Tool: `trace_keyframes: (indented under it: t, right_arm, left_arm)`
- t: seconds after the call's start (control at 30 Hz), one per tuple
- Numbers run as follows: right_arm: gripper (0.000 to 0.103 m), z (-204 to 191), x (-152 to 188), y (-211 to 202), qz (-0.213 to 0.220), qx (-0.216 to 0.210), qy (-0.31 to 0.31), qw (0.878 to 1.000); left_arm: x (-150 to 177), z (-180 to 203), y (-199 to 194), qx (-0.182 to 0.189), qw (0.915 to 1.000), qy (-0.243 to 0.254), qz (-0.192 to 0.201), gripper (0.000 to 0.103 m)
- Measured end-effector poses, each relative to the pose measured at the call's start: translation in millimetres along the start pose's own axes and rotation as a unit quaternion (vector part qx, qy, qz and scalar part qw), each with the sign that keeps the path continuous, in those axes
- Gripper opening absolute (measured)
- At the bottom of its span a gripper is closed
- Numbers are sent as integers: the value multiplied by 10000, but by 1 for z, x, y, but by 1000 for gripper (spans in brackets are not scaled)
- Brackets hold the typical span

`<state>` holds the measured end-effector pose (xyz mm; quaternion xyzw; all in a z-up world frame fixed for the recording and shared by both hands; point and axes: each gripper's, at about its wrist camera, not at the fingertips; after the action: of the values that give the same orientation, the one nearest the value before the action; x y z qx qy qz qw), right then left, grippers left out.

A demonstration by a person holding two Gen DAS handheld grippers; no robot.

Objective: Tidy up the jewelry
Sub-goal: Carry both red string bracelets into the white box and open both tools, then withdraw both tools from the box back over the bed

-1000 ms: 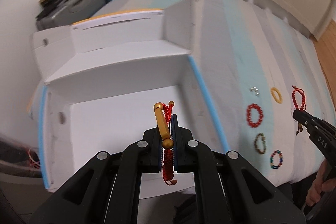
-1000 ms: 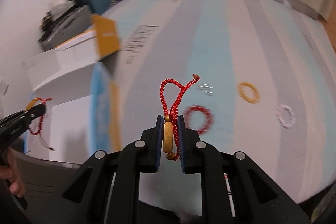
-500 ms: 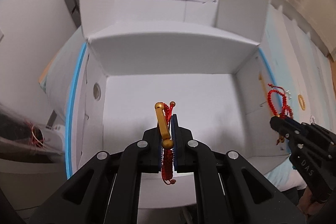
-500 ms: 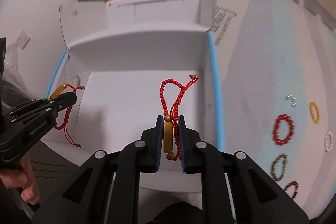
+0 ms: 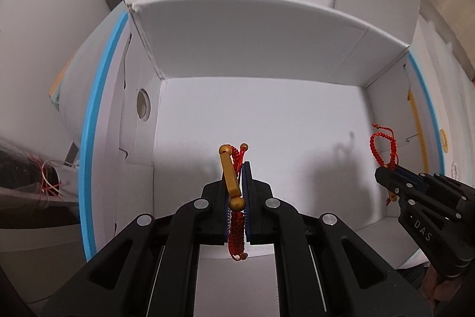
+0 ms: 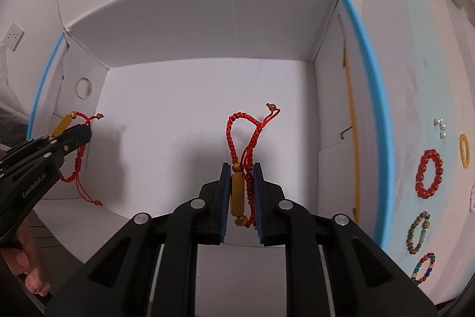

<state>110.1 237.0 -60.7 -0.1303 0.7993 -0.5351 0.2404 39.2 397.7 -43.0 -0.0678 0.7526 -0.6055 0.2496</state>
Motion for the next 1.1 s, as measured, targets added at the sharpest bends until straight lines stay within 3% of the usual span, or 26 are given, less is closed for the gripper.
trace_keyframes:
  t: [0.23,0.43,0.53,0.7,0.97,1.03,1.1]
  right_arm:
    - [17,9,-1,18,-185,-20,73,9998]
    - [25,13,0,23,-199,10,72,9998]
    - [31,12,1,22,-175,-1,39,9998]
    - [44,10,3,21,-124,6,-12,9999]
    - [71,0,8,5,74,-3,-151,9999]
    - [77,-3,10,-2,155,-18,-230,9996]
    - [79,-6,11,-10,246,-47,-317,9992]
  left_arm:
    - [2,-4,19,-64,9994,22,-333,6]
    - [3,-7,22,-113,9994,13,-318,10]
    - [4,-10,21,-176,9995,-18,-246,27]
    - [3,-12,15,-236,9996,-74,-121,45]
    - [5,-11,1,-158,9998,-86,69,58]
    - [5,-11,-5,-167,9997,-66,144,72]
    - [5,-10,-15,-309,9989,-90,342,79]
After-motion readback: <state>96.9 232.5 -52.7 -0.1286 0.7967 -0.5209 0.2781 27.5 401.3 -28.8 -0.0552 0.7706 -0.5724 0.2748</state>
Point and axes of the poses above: each gripper's, at about its wrist camera, not at the fingertips, and y roughly the way its jaws point, z to its right, x to its underside, and after that the axes turned 13 degrees about -x, right-handed
